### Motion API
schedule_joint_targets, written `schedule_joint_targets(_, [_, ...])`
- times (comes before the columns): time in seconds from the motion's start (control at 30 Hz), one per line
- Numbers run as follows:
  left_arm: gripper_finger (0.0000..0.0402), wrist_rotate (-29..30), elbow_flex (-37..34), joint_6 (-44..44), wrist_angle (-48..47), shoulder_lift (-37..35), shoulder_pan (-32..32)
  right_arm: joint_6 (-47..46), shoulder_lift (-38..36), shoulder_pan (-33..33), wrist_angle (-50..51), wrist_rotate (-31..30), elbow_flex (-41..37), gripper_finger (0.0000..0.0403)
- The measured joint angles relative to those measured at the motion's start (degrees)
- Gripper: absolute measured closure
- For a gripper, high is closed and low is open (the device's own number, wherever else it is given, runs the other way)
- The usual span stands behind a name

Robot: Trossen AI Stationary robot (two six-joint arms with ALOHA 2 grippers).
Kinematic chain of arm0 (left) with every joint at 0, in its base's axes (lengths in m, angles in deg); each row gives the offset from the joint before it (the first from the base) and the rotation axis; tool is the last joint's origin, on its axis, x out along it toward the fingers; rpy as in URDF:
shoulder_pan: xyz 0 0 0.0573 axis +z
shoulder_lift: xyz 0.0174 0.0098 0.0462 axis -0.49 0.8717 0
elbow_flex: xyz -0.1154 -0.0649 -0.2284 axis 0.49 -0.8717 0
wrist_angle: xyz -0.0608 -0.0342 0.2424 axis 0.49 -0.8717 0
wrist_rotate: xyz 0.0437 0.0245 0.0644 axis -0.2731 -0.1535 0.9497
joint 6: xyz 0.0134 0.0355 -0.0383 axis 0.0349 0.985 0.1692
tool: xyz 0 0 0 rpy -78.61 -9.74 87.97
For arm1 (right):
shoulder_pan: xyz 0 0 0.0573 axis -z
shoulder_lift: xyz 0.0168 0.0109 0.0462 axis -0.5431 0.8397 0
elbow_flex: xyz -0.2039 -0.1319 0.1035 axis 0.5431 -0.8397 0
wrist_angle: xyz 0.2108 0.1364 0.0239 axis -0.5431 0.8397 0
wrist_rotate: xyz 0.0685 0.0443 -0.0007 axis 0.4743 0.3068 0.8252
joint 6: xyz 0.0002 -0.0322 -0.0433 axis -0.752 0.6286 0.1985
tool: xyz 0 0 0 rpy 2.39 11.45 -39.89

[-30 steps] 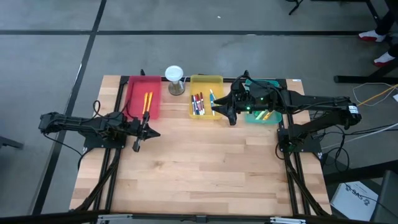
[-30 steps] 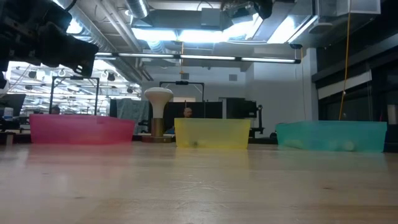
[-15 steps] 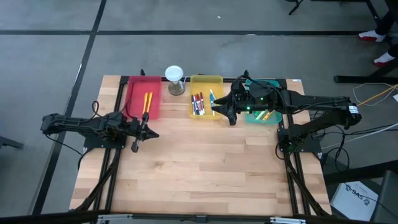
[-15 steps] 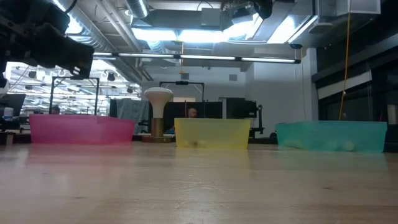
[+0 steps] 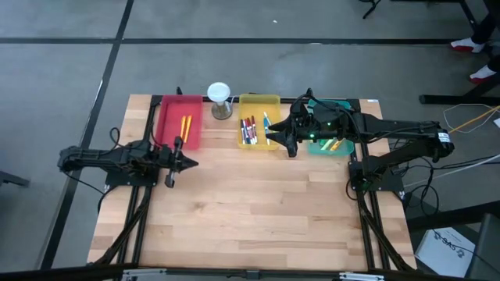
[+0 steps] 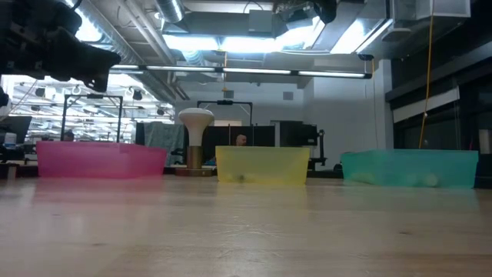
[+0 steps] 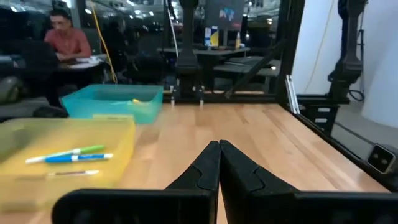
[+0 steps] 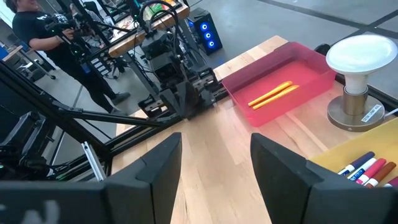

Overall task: Pick & Place Markers
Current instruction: Return to Home Position

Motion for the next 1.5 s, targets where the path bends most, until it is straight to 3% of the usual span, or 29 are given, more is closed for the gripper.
schedule_joint_targets(0.63, [0.0400,3.2,0.0,-0.8,-1.9,-2.4,0.0,-0.1,0.0,0.0,0.0,0.0,0.0,0.0214])
schedule_joint_targets(1.17, [0.0399,3.2,0.0,-19.6,-1.9,-2.4,0.0,7.4,0.0,0.0,0.0,0.0,0.0,0.0214])
schedule_joint_targets(1.33, [0.0397,3.2,0.0,-13.5,-1.9,-1.8,0.0,12.7,0.0,0.0,-0.1,-0.1,0.0,0.0222])
schedule_joint_targets(1.5, [0.0396,3.2,0.0,-6.0,-1.9,-1.5,0.0,16.6,0.0,0.0,-2.9,-0.1,0.0,0.0257])
